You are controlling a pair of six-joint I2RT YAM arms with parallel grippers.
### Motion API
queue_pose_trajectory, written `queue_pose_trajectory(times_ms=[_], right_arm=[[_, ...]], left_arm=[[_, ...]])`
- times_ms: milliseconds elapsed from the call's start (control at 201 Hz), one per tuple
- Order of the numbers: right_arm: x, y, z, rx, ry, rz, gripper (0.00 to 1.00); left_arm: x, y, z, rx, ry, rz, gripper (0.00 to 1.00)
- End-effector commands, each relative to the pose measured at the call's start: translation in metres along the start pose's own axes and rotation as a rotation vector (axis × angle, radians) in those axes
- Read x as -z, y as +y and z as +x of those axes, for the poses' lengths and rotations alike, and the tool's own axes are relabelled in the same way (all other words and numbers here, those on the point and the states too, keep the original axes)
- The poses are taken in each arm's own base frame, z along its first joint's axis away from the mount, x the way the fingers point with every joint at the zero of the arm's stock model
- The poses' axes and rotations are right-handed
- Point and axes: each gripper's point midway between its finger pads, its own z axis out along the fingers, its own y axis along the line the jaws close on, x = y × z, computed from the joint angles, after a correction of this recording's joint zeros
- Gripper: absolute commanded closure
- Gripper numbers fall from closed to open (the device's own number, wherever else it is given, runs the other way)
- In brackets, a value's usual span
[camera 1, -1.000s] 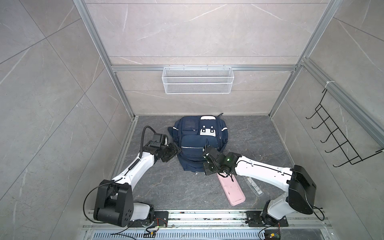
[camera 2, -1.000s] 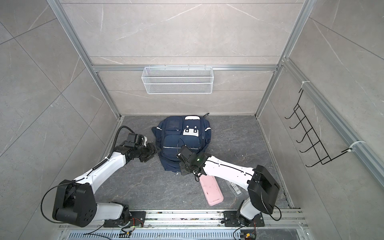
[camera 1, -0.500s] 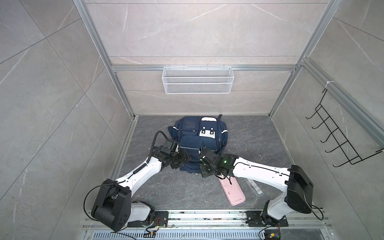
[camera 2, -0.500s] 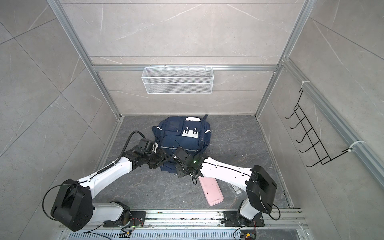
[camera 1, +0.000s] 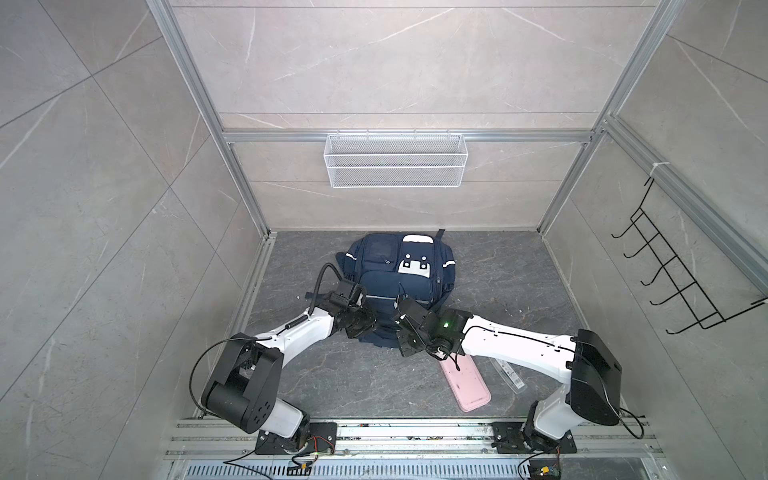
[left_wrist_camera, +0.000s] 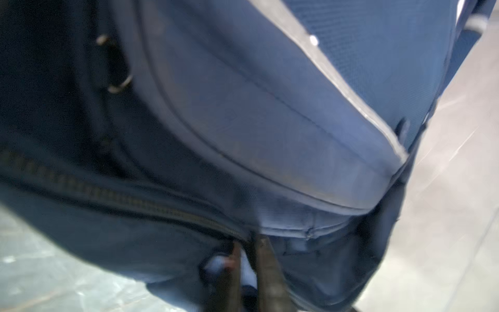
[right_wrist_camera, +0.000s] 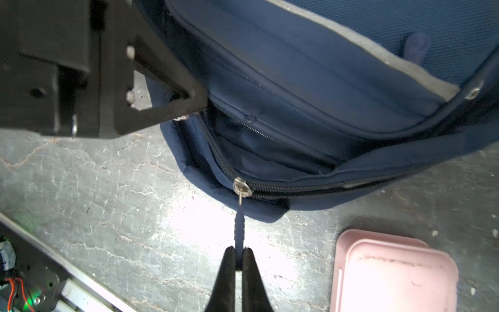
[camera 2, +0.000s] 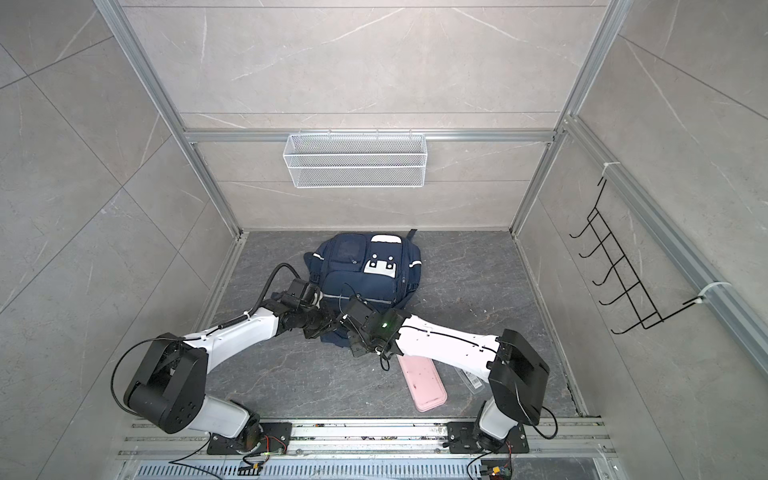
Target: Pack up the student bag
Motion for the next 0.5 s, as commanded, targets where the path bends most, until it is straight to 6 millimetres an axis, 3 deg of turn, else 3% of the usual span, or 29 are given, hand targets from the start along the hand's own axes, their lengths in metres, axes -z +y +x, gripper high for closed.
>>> queue_pose_trajectory(times_ms=[0, 314, 493], right_arm=[[0.009, -0.003, 0.002, -0.008, -0.019, 0.024, 1.0], [0.007, -0.053, 0.021, -0.043, 0.01, 0.119, 1.0], [0.012, -0.093, 0.023, -0.088, 0.011, 0.164, 1.0]], left_arm=[[0.008, -0.009, -0.02, -0.039, -0.055, 0.016, 1.0], [0.029, 0.01, -0.034, -0.023, -0.1, -0.015, 1.0], [0.042, 0.021, -0.042, -0.005, -0.129, -0.025, 1.0]])
